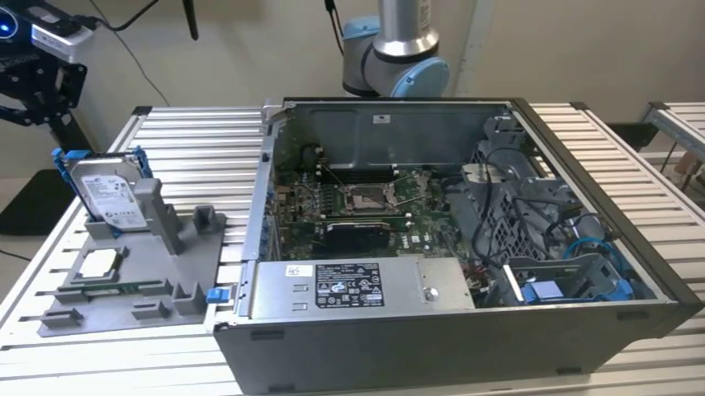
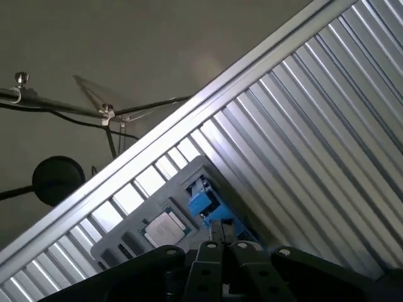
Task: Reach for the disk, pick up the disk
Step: 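Pick up the disk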
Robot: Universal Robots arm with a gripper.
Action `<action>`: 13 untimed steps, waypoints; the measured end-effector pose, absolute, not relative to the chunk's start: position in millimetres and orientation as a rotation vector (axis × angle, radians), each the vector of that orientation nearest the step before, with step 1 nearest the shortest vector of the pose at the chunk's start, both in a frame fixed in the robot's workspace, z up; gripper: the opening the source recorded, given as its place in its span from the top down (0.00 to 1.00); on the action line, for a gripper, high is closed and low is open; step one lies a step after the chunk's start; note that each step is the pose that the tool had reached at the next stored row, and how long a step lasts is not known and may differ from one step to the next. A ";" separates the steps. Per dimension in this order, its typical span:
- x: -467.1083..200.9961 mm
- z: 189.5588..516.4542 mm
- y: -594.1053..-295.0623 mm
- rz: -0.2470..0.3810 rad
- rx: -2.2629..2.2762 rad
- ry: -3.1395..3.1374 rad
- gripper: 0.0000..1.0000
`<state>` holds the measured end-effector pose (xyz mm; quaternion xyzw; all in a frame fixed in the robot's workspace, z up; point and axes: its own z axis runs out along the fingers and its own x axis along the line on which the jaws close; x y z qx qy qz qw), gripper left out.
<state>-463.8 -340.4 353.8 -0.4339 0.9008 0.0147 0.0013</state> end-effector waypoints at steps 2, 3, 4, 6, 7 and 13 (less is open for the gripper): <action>-463.9 353.8 -340.4 0.046 -1.408 2.806 1.00; -463.8 353.8 -340.4 0.046 -1.432 2.794 1.00; -463.8 353.7 -340.4 0.046 -1.456 2.782 1.00; -463.7 353.7 -340.4 0.046 -1.508 2.755 1.00; -463.7 353.6 -340.4 0.046 -1.534 2.740 1.00; -463.7 352.8 -340.4 0.042 -1.679 2.651 1.00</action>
